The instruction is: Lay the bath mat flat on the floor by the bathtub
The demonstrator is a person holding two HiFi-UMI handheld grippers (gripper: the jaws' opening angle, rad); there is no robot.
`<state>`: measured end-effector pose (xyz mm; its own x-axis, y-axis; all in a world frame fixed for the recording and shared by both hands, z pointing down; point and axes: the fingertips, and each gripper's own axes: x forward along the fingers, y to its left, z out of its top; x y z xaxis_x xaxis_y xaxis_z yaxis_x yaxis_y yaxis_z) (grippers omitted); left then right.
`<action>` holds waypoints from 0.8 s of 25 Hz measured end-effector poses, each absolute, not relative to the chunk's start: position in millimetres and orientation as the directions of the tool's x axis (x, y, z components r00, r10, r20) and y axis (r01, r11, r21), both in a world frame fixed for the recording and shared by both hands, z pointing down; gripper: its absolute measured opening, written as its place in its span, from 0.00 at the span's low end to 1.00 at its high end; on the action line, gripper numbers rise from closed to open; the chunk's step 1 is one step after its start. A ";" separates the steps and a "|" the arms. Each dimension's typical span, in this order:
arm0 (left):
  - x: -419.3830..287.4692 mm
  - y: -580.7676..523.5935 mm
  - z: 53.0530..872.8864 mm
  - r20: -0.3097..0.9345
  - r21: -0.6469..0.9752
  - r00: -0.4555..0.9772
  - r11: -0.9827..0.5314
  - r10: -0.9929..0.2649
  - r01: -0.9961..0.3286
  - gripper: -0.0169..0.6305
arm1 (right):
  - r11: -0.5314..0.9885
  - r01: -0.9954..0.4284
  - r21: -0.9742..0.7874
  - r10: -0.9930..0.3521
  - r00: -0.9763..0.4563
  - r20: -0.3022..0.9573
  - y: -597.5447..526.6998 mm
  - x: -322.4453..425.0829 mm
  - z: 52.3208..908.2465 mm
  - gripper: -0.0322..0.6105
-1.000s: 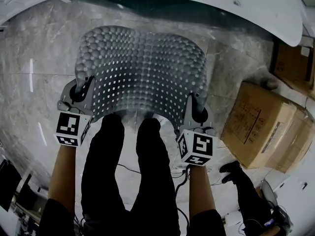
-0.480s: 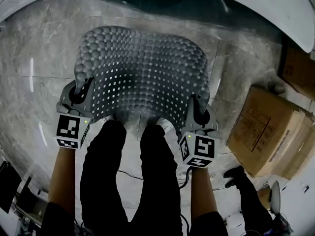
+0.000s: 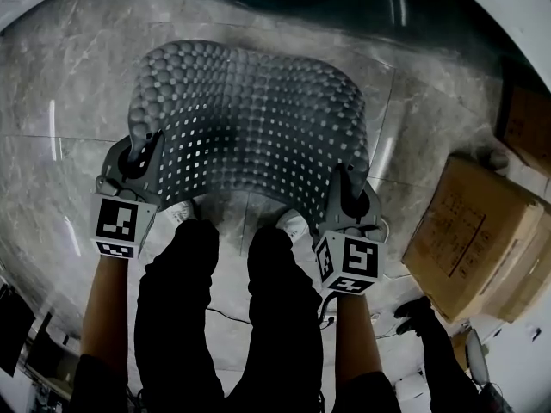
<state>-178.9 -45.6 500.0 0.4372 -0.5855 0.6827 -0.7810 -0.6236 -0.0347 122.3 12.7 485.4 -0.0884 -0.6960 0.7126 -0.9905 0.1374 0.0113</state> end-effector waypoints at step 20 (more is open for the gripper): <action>-178.6 -42.9 518.8 0.679 -0.093 0.429 -0.650 -0.595 -0.754 0.06 | 0.164 -0.986 -0.006 -0.713 -0.123 0.690 16.2 126.6 509.0 0.13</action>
